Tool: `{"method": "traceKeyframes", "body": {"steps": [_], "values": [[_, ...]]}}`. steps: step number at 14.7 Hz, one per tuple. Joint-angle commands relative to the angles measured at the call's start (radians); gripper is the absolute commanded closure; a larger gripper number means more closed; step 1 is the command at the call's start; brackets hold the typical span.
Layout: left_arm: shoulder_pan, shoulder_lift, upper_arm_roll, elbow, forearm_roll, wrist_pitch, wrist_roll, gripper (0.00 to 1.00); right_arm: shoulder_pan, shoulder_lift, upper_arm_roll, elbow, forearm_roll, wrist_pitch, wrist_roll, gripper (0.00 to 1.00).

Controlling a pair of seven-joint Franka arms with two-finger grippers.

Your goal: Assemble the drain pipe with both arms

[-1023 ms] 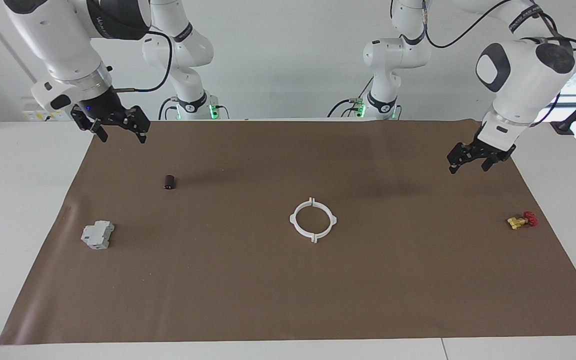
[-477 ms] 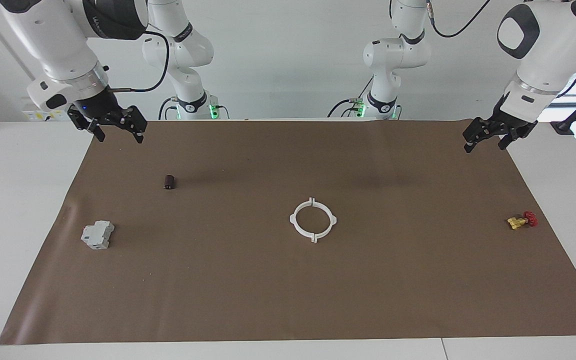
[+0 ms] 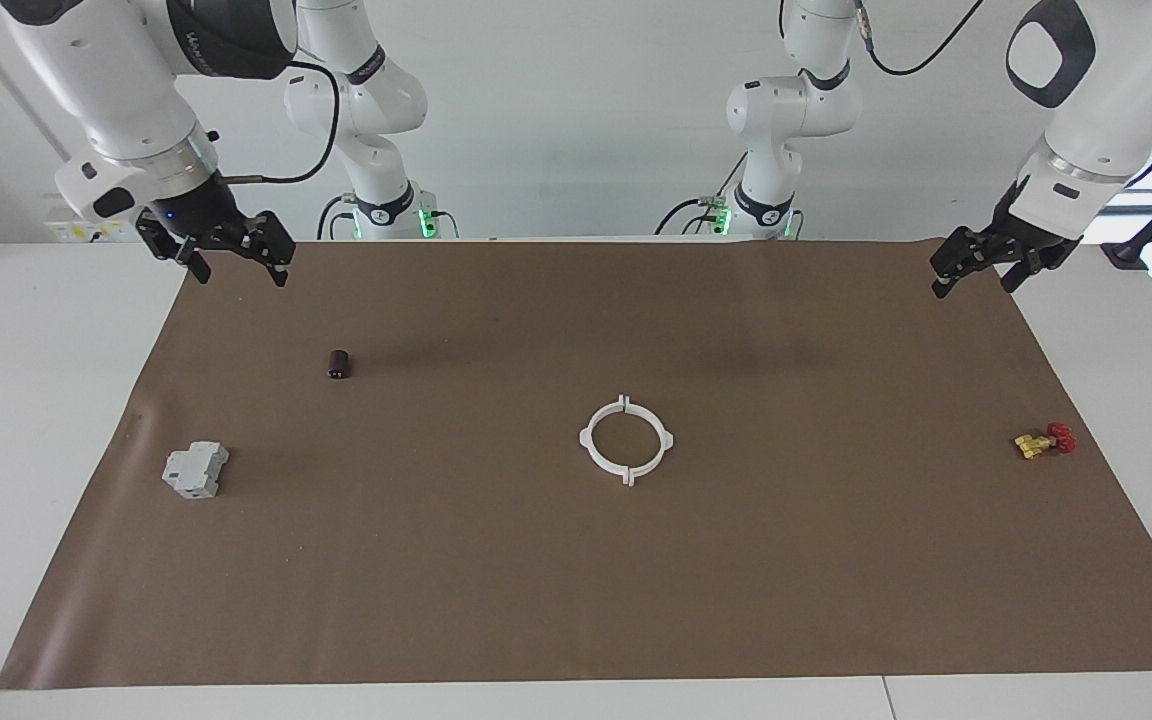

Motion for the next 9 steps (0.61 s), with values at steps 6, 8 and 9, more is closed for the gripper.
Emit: {"method": "traceKeyframes", "body": {"steps": [6,8,9], "values": [[0.001,-0.018,0.004,-0.012,-0.009,-0.026,-0.045,0.00,-0.010,0.001,0.006,0.010,0.011,-0.011,-0.035,0.00],[0.001,-0.018,0.004,-0.012,-0.008,-0.019,-0.039,0.00,-0.012,0.001,0.006,0.010,0.011,-0.011,-0.035,0.00],[0.000,-0.016,0.004,-0.012,-0.005,-0.015,-0.039,0.00,-0.012,0.003,0.006,0.010,0.009,-0.011,-0.035,0.00]]}}
